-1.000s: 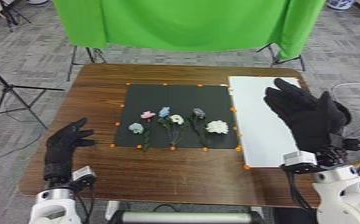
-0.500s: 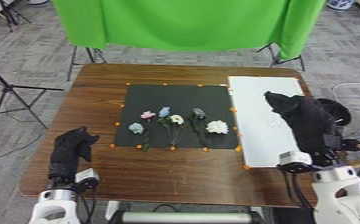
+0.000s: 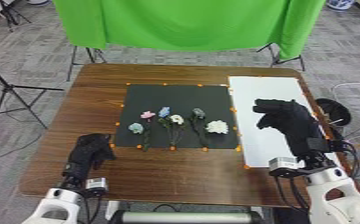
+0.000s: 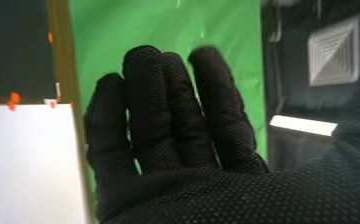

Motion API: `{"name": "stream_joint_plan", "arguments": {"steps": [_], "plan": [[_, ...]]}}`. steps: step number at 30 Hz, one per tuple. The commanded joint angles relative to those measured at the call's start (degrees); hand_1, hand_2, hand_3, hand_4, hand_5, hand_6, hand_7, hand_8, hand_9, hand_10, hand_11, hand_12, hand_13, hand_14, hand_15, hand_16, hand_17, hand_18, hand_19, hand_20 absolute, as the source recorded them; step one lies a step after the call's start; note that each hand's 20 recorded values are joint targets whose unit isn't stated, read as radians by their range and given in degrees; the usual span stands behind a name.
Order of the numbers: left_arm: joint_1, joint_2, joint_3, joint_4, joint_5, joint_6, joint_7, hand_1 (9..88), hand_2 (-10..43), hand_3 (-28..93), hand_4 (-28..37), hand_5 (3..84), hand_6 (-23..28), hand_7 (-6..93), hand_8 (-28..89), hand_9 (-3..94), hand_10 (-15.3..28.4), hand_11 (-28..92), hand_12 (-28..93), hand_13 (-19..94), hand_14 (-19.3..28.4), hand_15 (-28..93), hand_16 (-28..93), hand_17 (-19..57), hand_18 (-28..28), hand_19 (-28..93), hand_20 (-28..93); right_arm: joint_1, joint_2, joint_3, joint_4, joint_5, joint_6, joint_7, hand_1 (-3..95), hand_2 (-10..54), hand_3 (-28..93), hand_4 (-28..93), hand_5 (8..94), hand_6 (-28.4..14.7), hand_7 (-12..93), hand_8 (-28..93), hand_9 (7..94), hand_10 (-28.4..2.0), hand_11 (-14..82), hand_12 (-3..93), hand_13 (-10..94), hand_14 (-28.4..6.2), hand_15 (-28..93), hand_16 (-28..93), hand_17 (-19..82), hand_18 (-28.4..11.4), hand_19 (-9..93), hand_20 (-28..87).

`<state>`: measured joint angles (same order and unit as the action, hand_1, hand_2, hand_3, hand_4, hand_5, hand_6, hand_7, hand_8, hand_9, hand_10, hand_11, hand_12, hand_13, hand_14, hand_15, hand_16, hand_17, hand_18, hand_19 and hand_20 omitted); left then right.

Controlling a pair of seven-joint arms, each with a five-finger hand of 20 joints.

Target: Arrange flowers

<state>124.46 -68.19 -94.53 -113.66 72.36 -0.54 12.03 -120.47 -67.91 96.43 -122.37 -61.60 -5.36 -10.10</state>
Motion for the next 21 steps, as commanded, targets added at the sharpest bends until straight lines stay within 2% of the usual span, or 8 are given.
{"name": "stream_joint_plan", "arguments": {"steps": [1, 3, 7, 9, 12, 14, 18, 21], "plan": [[-2.0, 1.28, 5.6, 0.11, -2.14, 16.72, 5.92, 31.7, 0.5, 64, -22.7, 65.5, 0.7, 66.0, -13, 77.8, 11.8, 76, 32, 85, 9.5, 93, 22, 42.0, 25.5, 93, 33, 0.0, 0.3, 2.9, 0.8, -4.6, 1.1, -0.5, 5.3, -6.0, 71, -26, 64.4, -2.1, 22, -9, 58.3, -16.4, 10.6, 20.6, 46, -15.7, 47, 26, 13, -18.3, 49, 52], [-2.0, 1.6, 6.02, 0.23, -2.64, 19.8, 7.98, 31.1, -0.3, 64, -22.7, 64.8, 0.7, 62.2, -13, 76.4, 12.3, 74, 32, 84, 8.5, 93, 24, 42.5, 26.0, 93, 43, 0.7, 0.4, 4.7, 1.3, -5.9, -6.1, 0.8, 11.9, -5.1, 73, -23, 60.5, -2.4, 20, -9, 57.3, -16.2, 10.4, 20.5, 48, -16.0, 49, 27, 17, -19.5, 58, 58], [-4.2, 2.26, 6.52, 0.89, 2.83, 23.09, 9.13, 30.0, -1.5, 65, -22.8, 62.5, 0.0, 58.4, -13, 68.9, 13.4, 72, 33, 74, 11.7, 93, 25, 43.7, 25.7, 93, 77, 1.1, -0.7, 3.6, 1.5, -4.6, -6.9, 2.7, 29.6, 1.3, 75, -21, 58.6, -2.3, 19, -8, 57.8, -15.5, 12.1, 20.0, 52, -15.5, 51, 27, 26, -18.9, 60, 59], [-5.4, 3.11, 6.5, 0.67, 4.92, 23.93, 10.19, 29.8, -1.8, 65, -22.6, 62.1, -0.3, 59.1, -14, 66.6, 13.2, 72, 35, 71, 13.1, 93, 23, 41.3, 23.6, 93, 80, 1.3, -0.5, 2.1, 1.5, -3.8, -5.3, 4.0, 33.7, 2.6, 74, -22, 58.3, -1.9, 20, -9, 59.0, -15.3, 13.2, 19.8, 55, -14.7, 54, 28, 28, -19.7, 62, 60], [-6.4, 2.91, 6.83, 0.35, 5.84, 25.08, 11.34, 29.7, -2.3, 66, -22.7, 61.3, -0.9, 62.3, -13, 66.8, 12.3, 74, 42, 68, 15.2, 93, 20, 37.0, 23.1, 93, 74, 0.5, 0.8, 0.5, 0.8, -6.5, -0.6, 5.8, 38.0, 5.5, 74, -23, 49.0, -1.8, 22, -10, 54.7, -15.3, 16.6, 21.0, 58, -14.3, 70, 30, 29, -22.0, 72, 67], [-7.1, 2.61, 7.41, 0.35, 6.24, 24.75, 11.43, 30.2, -2.9, 66, -22.0, 61.2, -1.6, 68.1, -9, 68.1, 12.1, 78, 50, 67, 16.1, 93, 19, 36.5, 23.2, 93, 73, -0.1, 1.2, 0.7, 0.5, -7.2, 1.9, 5.9, 40.3, 7.4, 74, -25, 42.7, -1.8, 23, -11, 53.9, -15.0, 25.9, 24.2, 62, -12.7, 82, 34, 30, -23.5, 81, 72], [-8.8, 1.1, 7.45, 1.37, 12.41, 21.04, 10.3, 34.6, -4.7, 66, -13.0, 59.4, -3.8, 69.9, 25, 71.2, 12.1, 80, 56, 70, 17.8, 93, 26, 39.5, 25.0, 93, 79, -0.1, 0.9, 0.0, 0.6, -3.4, 9.5, 3.9, 50.0, 6.4, 73, -27, 41.3, 0.0, 28, -12, 56.5, -12.7, 24.6, 47.7, 64, -11.3, 91, 46, 30, -22.7, 83, 71], [-9.5, 0.18, 7.31, 1.24, 10.46, 16.77, 10.02, 39.0, -5.2, 66, -6.1, 62.4, -5.8, 70.4, 48, 74.1, 11.5, 81, 59, 73, 17.6, 93, 31, 43.0, 26.4, 93, 84, 1.8, 0.4, -0.8, 1.2, -3.3, 11.0, 2.7, 55.8, 6.7, 74, -27, 39.2, 2.2, 35, -12, 52.3, -11.0, 27.4, 61.7, 64, -10.1, 93, 56, 30, -21.3, 83, 71]]}}
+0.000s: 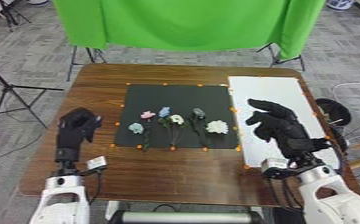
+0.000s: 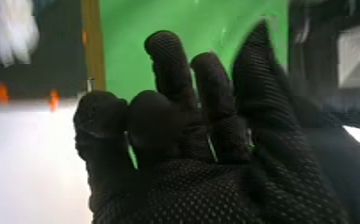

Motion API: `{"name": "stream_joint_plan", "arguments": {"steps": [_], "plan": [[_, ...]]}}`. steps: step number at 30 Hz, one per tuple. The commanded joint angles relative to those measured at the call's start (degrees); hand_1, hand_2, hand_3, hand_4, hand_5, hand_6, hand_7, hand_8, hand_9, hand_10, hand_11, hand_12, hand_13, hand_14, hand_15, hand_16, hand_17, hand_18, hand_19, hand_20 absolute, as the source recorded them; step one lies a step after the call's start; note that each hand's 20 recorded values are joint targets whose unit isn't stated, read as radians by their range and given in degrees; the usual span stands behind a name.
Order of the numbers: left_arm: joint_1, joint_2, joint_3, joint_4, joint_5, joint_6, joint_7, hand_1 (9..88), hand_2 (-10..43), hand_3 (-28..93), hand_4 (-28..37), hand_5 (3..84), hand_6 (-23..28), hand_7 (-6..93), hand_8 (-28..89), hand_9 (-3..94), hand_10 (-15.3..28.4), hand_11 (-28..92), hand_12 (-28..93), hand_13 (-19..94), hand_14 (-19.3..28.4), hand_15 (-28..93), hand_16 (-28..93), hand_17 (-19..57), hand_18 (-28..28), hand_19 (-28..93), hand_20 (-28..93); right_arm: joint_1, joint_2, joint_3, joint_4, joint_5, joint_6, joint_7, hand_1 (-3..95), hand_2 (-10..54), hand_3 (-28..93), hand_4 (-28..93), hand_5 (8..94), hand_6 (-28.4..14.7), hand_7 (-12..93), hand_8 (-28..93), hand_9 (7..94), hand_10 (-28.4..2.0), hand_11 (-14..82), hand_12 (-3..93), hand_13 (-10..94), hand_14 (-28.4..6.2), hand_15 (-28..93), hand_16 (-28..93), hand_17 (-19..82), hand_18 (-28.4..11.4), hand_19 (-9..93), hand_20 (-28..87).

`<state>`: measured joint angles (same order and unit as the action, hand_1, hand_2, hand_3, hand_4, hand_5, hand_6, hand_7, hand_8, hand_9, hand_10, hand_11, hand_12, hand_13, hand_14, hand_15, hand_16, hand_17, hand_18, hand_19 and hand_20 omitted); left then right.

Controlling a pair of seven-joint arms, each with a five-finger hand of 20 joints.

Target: Arrange flowers

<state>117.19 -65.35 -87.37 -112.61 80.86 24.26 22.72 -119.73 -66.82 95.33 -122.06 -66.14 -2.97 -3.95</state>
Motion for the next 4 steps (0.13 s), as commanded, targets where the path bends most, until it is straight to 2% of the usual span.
{"name": "stream_joint_plan", "arguments": {"steps": [1, 3, 4], "plan": [[-2.3, -2.96, 0.41, 0.17, 1.79, -7.76, -0.54, 39.1, -5.3, 66, -6.0, 62.5, -6.1, 71.7, 46, 74.3, 11.4, 81, 59, 73, 17.5, 93, 32, 43.3, 26.5, 93, 85, 1.8, -0.6, 0.2, 1.3, 1.0, 7.8, -3.6, 56.1, 6.8, 75, -27, 38.9, 2.2, 39, -13, 51.0, -10.8, 28.8, 62.3, 63, -9.6, 93, 57, 30, -20.8, 83, 71], [-3.1, -3.78, 0.91, 0.73, 1.66, -8.17, -0.37, 39.4, -5.2, 66, -6.4, 62.7, -6.7, 74.9, 42, 74.7, 11.4, 81, 58, 74, 17.3, 93, 31, 43.7, 26.5, 93, 85, 2.4, -0.5, 0.2, 1.3, 0.8, 7.4, -4.2, 56.0, 6.2, 75, -27, 39.5, 2.0, 42, -13, 50.2, -10.5, 30.2, 61.9, 63, -9.2, 93, 57, 30, -20.5, 83, 70], [-3.3, -4.18, 1.3, 0.9, 1.43, -7.87, -0.32, 39.4, -5.1, 66, -6.5, 63.0, -6.8, 75.2, 41, 74.8, 11.4, 82, 58, 74, 17.3, 93, 31, 43.8, 26.7, 93, 84, 2.5, -0.6, 0.1, 1.3, 0.6, 7.6, -4.5, 55.7, 5.6, 75, -26, 39.2, 2.0, 44, -9, 50.0, -10.5, 31.0, 61.6, 63, -9.2, 93, 57, 31, -20.5, 83, 70]]}}
